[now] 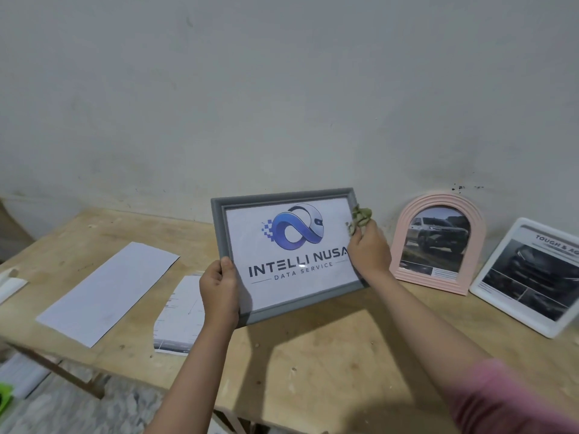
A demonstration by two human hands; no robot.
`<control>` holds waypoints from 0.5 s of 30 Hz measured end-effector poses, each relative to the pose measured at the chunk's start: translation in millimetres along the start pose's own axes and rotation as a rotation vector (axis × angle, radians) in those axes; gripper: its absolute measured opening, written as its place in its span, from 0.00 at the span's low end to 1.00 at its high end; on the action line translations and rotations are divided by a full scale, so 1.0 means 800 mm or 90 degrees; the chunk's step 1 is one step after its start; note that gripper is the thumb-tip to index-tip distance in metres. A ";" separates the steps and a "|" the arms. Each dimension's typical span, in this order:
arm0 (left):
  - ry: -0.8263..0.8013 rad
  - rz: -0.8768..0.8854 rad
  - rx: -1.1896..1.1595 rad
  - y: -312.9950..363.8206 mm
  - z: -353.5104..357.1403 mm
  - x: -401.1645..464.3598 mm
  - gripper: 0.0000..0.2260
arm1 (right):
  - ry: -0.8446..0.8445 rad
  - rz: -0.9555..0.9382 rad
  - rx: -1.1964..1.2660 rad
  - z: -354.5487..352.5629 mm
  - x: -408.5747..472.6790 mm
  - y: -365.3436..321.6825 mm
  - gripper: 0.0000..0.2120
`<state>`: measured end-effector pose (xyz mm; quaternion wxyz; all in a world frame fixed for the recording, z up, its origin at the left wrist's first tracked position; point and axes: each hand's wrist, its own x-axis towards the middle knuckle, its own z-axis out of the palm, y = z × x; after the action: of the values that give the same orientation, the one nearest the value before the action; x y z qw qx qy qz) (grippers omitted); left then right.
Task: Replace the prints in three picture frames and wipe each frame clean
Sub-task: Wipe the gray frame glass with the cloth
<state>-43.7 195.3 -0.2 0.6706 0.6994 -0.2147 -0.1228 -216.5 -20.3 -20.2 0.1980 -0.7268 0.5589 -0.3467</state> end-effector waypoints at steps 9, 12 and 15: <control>0.113 0.046 0.063 0.025 -0.026 0.019 0.18 | -0.216 -0.089 -0.208 -0.012 -0.031 0.048 0.09; 0.109 0.091 0.120 0.037 -0.032 0.026 0.18 | -0.067 -0.015 -0.062 -0.034 -0.018 0.038 0.12; 0.066 0.112 0.143 0.039 -0.028 0.024 0.16 | 0.020 -0.081 0.092 -0.052 0.003 0.005 0.21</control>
<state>-20.3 206.1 34.8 0.6063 0.7541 -0.2523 -0.0024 -249.2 -19.5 6.0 0.2190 -0.7393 0.4878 -0.4094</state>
